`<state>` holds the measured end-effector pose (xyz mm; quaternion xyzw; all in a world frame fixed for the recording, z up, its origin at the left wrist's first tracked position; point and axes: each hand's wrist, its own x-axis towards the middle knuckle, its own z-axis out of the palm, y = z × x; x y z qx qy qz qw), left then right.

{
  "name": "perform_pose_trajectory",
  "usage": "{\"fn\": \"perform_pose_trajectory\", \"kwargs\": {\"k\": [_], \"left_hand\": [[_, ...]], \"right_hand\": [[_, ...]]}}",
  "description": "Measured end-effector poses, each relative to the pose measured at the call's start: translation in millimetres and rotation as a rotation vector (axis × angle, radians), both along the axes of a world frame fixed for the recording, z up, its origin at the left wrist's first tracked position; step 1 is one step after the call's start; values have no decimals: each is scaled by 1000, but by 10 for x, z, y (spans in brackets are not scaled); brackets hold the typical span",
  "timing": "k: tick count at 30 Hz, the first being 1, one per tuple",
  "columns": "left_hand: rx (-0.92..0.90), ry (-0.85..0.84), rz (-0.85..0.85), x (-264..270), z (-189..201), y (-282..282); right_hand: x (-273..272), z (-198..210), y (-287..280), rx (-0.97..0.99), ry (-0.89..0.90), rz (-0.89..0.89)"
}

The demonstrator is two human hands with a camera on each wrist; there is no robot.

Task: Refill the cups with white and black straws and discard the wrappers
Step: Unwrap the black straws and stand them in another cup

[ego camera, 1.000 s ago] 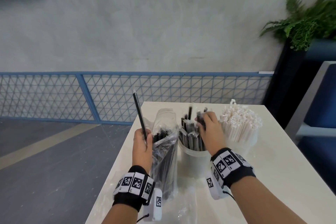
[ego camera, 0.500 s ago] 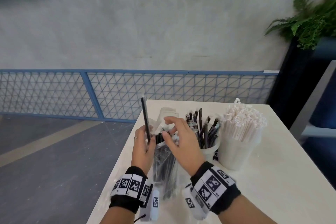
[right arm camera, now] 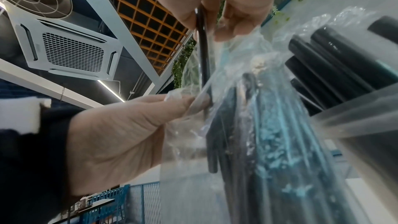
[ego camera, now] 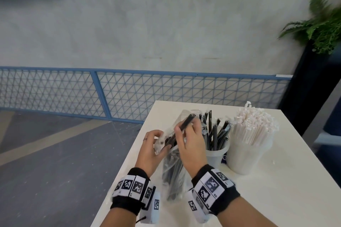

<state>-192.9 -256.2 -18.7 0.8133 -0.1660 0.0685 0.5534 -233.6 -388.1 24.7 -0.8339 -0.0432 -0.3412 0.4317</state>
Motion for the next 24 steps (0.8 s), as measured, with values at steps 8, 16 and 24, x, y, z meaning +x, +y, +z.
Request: {"fn": "perform_pose_trajectory", "kwargs": {"k": [8,16,24], "left_hand": [[3,-95,72,-20,152,-35],[-155,-46,259,69,233,-85],[-342,-5,299,36,281,-77]], "right_hand": [[33,-51,-72,-155,185,114],[-44,-159,-34,-260,145,63],[-99,-184,-49,-236,46,-137]]}}
